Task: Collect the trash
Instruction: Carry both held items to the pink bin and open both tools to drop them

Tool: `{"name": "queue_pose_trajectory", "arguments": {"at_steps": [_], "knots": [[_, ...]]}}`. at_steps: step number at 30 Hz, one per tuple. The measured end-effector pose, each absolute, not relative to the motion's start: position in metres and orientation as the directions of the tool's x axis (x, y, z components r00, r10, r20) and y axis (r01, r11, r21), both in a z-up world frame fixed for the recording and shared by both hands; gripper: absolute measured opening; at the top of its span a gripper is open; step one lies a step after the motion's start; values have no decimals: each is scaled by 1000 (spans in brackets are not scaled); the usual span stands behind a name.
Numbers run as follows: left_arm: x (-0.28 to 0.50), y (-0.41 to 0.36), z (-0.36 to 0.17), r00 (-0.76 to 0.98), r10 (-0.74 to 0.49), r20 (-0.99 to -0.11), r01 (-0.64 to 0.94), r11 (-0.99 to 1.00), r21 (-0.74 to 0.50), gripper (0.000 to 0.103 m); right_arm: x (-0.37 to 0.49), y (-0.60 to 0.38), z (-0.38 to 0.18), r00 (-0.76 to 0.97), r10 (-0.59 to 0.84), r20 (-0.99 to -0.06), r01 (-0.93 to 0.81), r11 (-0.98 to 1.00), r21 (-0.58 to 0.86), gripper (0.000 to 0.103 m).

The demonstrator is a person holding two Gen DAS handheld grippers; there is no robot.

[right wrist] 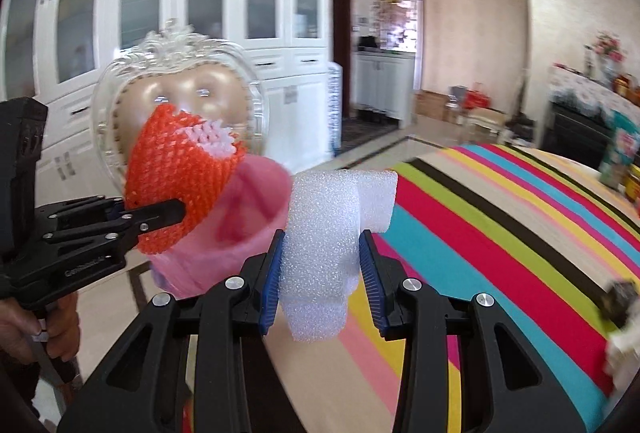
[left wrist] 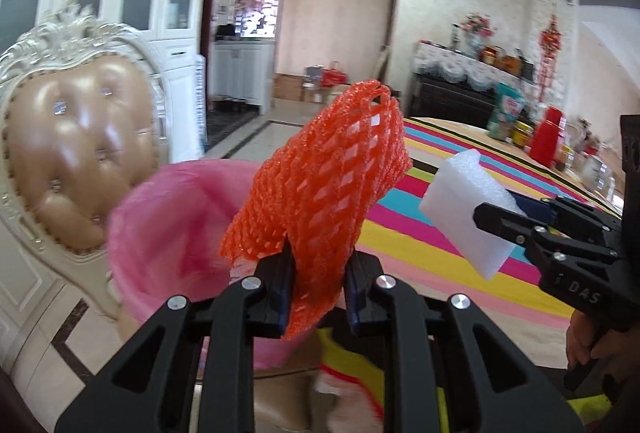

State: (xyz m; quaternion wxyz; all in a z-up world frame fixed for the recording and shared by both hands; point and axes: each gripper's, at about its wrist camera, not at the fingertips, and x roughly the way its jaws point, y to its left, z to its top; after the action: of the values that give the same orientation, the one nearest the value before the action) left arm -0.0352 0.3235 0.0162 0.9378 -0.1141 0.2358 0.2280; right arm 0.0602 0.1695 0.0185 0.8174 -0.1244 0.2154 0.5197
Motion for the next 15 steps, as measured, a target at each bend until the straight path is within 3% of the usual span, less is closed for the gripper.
{"name": "queue_pose_trajectory", "arguments": {"at_steps": [15], "knots": [[-18,430,-16,726,414,-549,-567,813,-137,23,62,279,4,157,851,-500,-975,214,58,37]]}}
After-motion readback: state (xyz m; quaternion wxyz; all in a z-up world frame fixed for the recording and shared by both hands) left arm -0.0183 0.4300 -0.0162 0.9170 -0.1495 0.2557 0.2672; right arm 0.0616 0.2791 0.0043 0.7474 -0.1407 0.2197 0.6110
